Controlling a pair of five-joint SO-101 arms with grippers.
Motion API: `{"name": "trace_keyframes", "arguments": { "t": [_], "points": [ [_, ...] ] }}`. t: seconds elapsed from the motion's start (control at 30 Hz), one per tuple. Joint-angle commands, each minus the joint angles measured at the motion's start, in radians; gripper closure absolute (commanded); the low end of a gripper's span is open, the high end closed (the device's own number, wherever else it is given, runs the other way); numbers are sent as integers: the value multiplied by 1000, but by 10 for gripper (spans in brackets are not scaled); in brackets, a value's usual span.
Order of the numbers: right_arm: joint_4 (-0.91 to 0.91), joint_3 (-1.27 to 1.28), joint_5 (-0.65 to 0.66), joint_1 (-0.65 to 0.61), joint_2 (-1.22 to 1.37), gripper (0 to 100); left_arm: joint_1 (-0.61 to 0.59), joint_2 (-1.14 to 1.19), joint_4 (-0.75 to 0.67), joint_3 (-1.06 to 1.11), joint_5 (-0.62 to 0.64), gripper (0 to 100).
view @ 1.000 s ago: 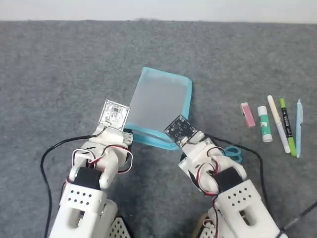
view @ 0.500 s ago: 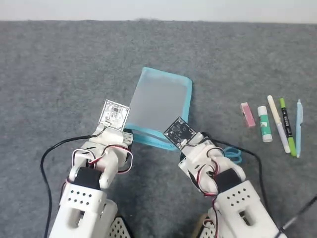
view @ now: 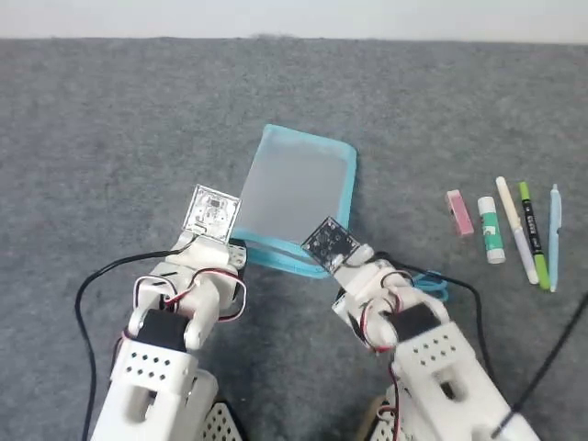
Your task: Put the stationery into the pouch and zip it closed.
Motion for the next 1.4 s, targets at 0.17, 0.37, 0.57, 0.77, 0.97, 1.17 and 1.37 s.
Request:
{"name": "trace_keyframes", "arguments": {
  "t": [0.17,0.37,0.57,0.77,0.97,1.17,1.37],
  "points": [
    [-94,-121,6,68,193,844,8,-17,8,-47,-6,990],
    [-38,-163,-15,116,193,988,3,-17,-28,-41,-3,988],
    [143,-272,-17,110,191,992,8,-17,-57,-35,-3,988],
    [226,-316,14,110,174,992,9,-12,-149,4,-3,987],
    [252,-316,21,124,127,992,5,-17,-183,22,0,991],
    [285,-377,103,306,157,992,0,-18,-135,19,0,991],
    [321,-436,193,414,206,991,2,-18,-138,19,0,991]
  ]
}}
